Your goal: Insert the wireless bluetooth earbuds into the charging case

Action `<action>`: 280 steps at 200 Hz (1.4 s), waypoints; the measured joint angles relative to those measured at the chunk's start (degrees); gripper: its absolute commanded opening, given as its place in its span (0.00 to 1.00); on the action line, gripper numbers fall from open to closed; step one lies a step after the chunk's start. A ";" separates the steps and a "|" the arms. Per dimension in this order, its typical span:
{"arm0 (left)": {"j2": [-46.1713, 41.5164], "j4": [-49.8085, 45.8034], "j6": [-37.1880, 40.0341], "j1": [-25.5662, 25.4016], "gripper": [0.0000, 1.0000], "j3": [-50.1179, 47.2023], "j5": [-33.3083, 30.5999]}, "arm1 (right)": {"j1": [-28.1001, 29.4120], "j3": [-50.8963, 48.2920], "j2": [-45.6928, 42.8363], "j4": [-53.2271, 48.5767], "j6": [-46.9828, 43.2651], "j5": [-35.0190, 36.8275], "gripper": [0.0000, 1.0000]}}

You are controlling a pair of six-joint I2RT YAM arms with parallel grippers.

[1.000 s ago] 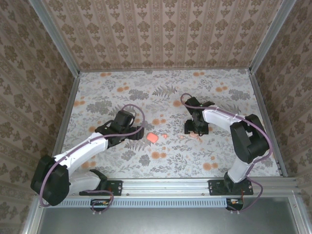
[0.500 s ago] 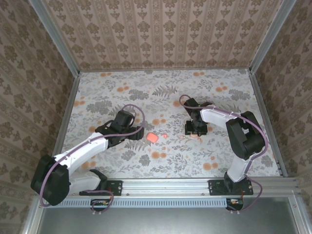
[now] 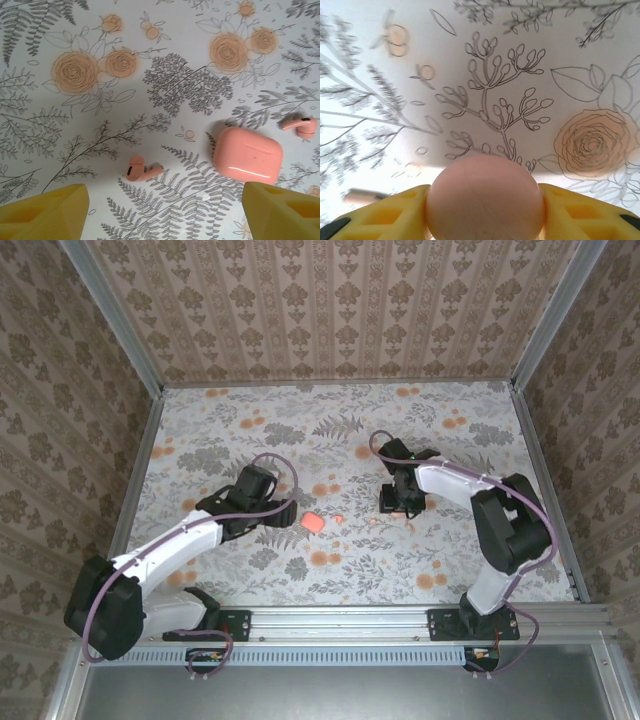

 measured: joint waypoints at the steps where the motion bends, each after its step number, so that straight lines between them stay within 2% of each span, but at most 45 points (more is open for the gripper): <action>1: 0.00 -0.02 0.00 0.04 0.81 0.09 0.15 | 0.00 -0.07 -0.22 0.09 -0.02 -0.02 0.47; 73: -1.53 1.09 0.26 6.23 0.78 4.83 13.84 | 1.16 -10.38 -24.28 13.09 -8.96 -1.18 0.44; 100: -1.57 1.11 1.03 9.20 0.73 8.55 20.15 | 1.62 -15.63 -32.92 20.90 -15.32 -5.27 0.44; 127: -1.51 1.03 2.69 10.75 0.71 11.50 26.64 | 2.73 -18.71 -36.85 27.26 -23.04 -10.08 0.43; 176: -1.22 1.11 4.59 10.88 0.61 13.31 32.98 | 8.35 -20.85 -36.94 35.41 -40.63 -16.04 0.42; 211: -1.31 1.81 7.17 5.09 0.60 13.27 33.18 | 13.18 -20.35 -31.74 38.29 -51.49 -17.16 0.41; 235: -1.33 2.80 7.56 2.80 0.58 13.14 33.66 | 16.20 -18.84 -27.36 39.21 -56.43 -16.55 0.41; 280: 0.42 3.67 6.47 2.73 0.55 13.11 35.19 | 19.71 -16.26 -22.77 42.86 -61.64 -14.05 0.41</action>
